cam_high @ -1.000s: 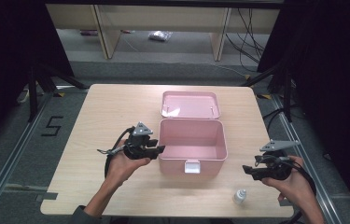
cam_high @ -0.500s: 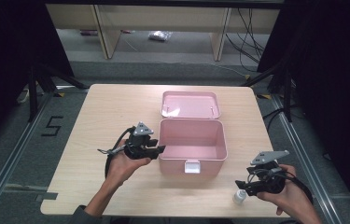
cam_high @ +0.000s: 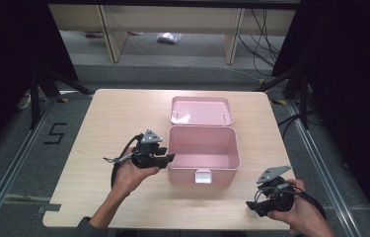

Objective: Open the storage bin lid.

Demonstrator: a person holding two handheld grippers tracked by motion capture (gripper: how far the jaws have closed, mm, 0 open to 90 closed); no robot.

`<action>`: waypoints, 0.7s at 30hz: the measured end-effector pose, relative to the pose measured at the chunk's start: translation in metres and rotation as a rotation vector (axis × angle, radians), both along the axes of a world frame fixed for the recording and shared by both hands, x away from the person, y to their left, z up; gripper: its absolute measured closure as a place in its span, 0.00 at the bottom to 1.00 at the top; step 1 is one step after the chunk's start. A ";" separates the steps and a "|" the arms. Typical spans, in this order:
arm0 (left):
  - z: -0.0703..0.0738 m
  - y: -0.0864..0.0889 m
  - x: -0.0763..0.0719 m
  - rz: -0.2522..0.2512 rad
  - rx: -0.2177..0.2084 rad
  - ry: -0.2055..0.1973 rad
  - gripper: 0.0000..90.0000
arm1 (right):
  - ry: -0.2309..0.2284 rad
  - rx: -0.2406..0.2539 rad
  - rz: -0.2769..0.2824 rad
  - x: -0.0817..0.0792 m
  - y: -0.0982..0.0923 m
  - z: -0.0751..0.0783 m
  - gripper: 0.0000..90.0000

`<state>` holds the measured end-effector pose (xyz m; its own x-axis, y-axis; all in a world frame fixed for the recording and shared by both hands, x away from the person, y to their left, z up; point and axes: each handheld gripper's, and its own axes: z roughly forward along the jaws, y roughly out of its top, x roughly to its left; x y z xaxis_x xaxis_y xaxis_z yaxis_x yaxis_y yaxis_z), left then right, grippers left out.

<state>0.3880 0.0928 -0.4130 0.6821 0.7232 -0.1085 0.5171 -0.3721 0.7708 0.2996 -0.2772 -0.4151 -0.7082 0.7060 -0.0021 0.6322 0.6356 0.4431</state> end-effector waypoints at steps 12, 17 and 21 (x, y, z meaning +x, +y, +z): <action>-0.001 -0.001 0.001 0.002 -0.005 0.004 0.65 | 0.040 -0.035 0.004 -0.005 -0.003 -0.013 0.38; -0.001 -0.001 0.001 0.002 -0.004 0.004 0.65 | 0.065 -0.062 -0.012 -0.007 -0.003 -0.018 0.39; -0.001 -0.001 0.001 0.001 -0.003 0.003 0.65 | 0.071 -0.083 0.003 -0.005 -0.003 -0.023 0.41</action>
<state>0.3890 0.0921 -0.4138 0.6813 0.7232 -0.1130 0.5200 -0.3695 0.7701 0.2945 -0.2801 -0.4382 -0.7107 0.7034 -0.0104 0.6582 0.6701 0.3430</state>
